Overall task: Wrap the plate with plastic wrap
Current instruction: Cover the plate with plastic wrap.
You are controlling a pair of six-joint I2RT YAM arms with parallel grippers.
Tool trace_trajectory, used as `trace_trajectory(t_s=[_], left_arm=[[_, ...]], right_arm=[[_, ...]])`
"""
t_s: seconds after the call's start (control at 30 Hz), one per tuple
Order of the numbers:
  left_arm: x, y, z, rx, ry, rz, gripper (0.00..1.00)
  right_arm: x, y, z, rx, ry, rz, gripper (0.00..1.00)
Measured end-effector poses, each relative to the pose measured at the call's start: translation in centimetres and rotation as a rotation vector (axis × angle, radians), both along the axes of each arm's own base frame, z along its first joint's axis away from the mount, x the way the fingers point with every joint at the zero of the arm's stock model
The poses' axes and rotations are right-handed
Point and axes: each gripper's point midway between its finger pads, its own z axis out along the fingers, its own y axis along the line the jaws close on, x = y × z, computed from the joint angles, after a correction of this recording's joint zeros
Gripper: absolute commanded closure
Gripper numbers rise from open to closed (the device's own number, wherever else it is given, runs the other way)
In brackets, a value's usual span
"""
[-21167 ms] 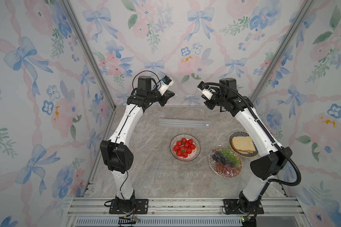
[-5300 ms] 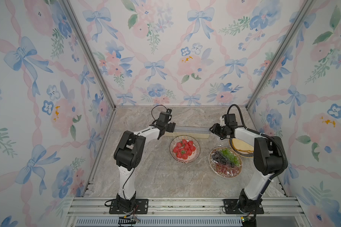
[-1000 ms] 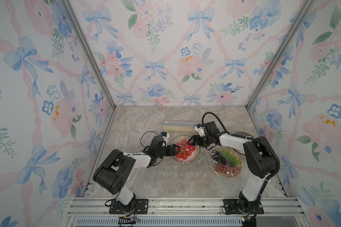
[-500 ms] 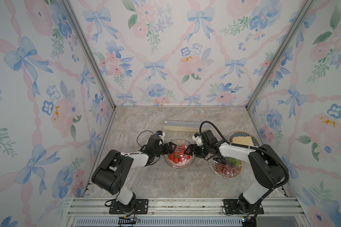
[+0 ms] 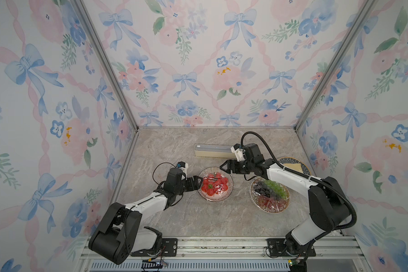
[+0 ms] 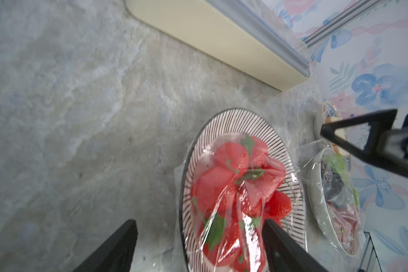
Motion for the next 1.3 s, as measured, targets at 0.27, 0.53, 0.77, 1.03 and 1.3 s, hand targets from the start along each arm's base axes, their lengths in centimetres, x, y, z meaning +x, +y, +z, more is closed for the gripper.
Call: trace_trajectory(t_s=[0.27,0.53,0.77,1.03,1.3], left_arm=[[-1.9,-0.5,-1.0,-0.042,0.069,-0.036,0.13],[-2.3,-2.5,-1.3,-0.077,0.101,-0.105,0.14],[-2.5,-4.2,-1.0,-0.12,0.107,-0.142,0.14],[-2.7,-5.6,-0.4,-0.16,0.111,-0.158,0.13],[-2.7,-5.9,-0.4,-0.17,0.117,-0.15,0.13]], right_arm=[[1.6,1.4,-4.1,-0.007,0.055,0.006,0.18],[1.5,1.3,-5.0,-0.017,0.074,0.006,0.18],[0.1,0.7,-6.7,-0.03,0.126,0.005,0.18],[-1.7,0.9,-8.0,0.024,0.194,-0.02,0.18],[-2.5,-1.4,-7.1,0.014,0.213,-0.078,0.15]])
